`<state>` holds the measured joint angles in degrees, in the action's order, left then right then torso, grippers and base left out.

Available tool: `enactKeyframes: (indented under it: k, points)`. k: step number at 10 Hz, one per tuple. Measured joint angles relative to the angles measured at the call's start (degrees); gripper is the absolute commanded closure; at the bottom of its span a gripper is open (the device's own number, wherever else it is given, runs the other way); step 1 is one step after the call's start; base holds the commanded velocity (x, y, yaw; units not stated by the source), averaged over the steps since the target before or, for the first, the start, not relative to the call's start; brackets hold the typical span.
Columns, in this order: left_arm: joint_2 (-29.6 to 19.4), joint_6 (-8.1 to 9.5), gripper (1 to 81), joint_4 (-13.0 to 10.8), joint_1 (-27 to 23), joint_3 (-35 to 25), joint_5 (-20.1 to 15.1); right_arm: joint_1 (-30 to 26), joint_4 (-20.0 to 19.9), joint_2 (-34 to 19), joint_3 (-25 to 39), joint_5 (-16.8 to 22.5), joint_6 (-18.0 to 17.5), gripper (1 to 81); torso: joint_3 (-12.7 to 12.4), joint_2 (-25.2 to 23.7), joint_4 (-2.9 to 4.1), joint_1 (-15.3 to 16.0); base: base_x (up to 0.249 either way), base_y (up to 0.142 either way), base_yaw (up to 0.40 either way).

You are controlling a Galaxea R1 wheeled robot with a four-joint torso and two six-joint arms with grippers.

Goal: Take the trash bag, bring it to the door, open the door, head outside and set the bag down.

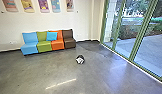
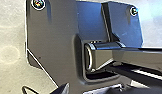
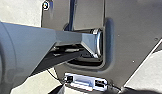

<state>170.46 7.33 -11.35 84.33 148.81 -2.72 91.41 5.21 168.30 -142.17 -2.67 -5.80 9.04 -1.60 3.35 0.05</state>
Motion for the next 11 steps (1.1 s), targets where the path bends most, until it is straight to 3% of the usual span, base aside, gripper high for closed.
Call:
enactKeyframes:
  k: [6,11]
  points:
    - [-2.22,0.00,1.0,0.00,0.45,-2.39,0.07,0.66,0.17,-6.34,8.53,-0.77,0.00,1.0,0.00,0.00,0.00,0.00,0.136,0.000,0.000]
    - [-3.93,0.02,1.0,0.05,0.48,-4.55,0.16,0.88,0.16,-6.78,7.52,-1.24,0.00,1.0,0.00,0.00,0.00,0.00,0.134,0.000,0.000]
